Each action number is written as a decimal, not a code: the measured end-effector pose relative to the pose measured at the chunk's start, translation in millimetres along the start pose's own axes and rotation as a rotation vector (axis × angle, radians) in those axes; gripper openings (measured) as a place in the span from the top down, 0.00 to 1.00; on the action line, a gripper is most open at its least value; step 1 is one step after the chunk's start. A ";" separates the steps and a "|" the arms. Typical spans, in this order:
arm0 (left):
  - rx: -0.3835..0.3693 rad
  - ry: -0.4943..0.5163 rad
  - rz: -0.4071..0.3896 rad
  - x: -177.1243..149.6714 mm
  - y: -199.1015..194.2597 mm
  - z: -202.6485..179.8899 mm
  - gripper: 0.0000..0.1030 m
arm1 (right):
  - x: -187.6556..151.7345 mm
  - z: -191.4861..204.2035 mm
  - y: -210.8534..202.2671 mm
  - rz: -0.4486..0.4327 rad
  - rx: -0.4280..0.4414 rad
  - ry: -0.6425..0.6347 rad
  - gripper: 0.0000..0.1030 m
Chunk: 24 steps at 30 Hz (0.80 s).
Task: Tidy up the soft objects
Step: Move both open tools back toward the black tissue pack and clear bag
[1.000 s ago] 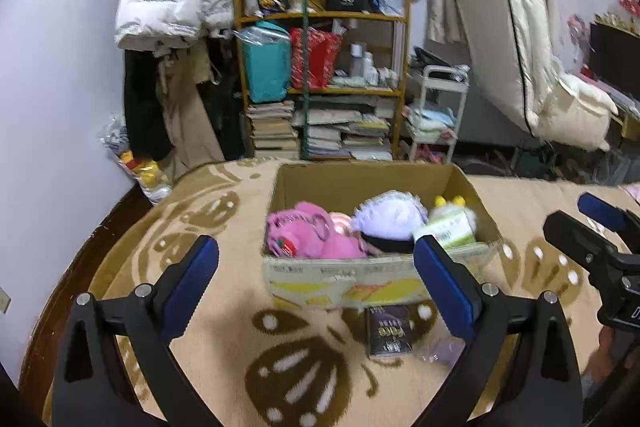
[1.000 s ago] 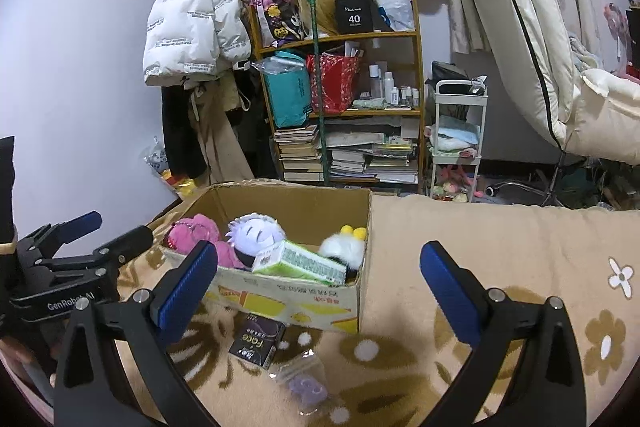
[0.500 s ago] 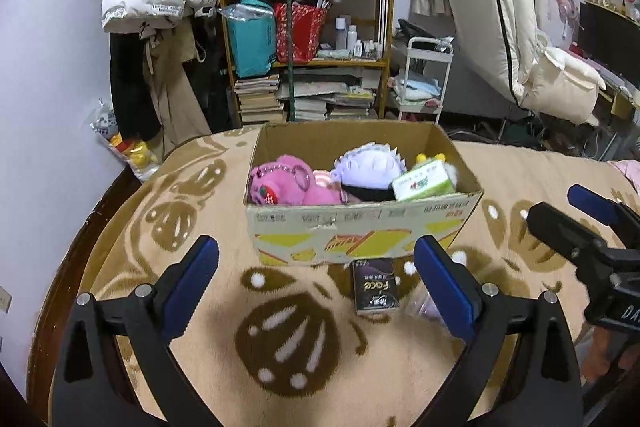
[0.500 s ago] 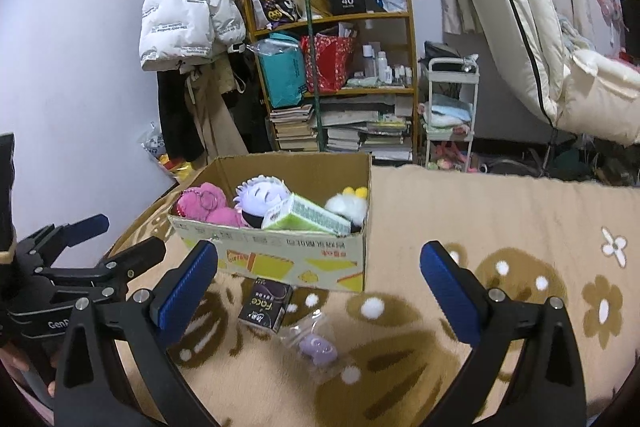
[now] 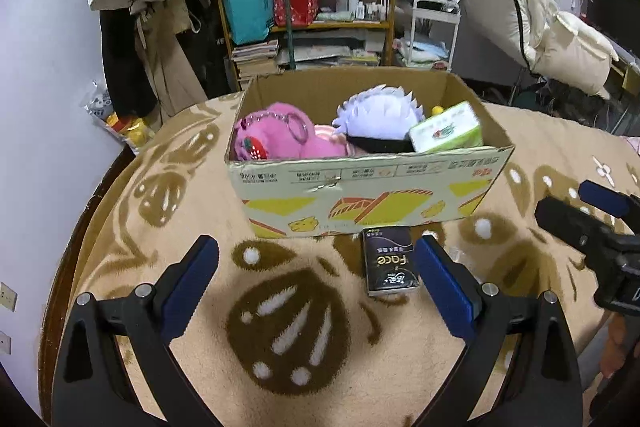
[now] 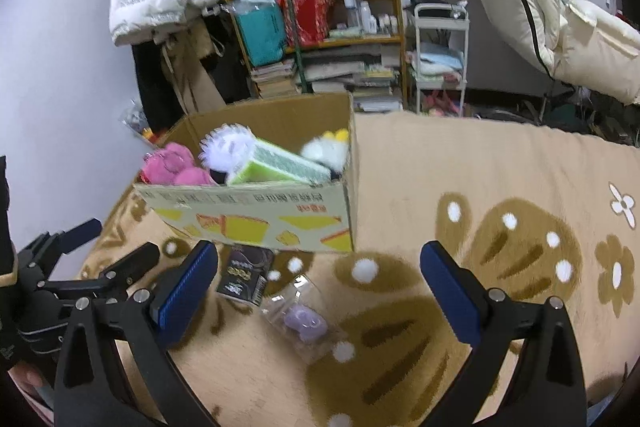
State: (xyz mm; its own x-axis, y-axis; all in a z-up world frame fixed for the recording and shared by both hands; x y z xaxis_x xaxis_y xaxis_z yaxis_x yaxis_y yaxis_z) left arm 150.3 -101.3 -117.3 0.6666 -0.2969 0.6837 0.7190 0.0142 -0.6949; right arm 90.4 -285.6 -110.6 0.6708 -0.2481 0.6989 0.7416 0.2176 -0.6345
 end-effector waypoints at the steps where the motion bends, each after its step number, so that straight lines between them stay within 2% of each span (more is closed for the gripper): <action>1: -0.008 -0.006 0.009 -0.4 3.0 -0.3 0.06 | -3.0 -2.6 4.5 0.020 -0.015 0.000 0.00; 10: -0.070 -0.049 0.117 -4.8 38.5 -10.0 0.06 | -22.9 -13.4 35.4 0.137 -0.060 0.024 0.00; 15: -0.116 -0.050 0.175 -11.1 56.3 -22.6 0.06 | -30.2 -18.2 43.3 0.172 -0.064 0.043 0.00; 24: -0.154 -0.033 0.235 -24.1 75.8 -38.5 0.06 | -55.5 -24.8 67.1 0.312 -0.091 0.050 0.04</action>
State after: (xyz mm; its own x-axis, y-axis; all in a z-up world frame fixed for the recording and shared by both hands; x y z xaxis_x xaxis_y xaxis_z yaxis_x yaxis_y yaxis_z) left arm 181.1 -129.8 -195.0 0.8191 -0.2717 0.5052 0.5075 -0.0675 -0.8590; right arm 102.7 -280.6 -200.1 0.8628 -0.2294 0.4505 0.4954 0.2055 -0.8440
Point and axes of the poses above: each gripper's, at about its wrist camera, not at the fingertips, and y roughly the way its jaws point, z to its left, x to its top, the point moved 8 cm from there along y, roughly the way its jaws point, and after that the axes turned 14 degrees about x, right-handed, at the moved point
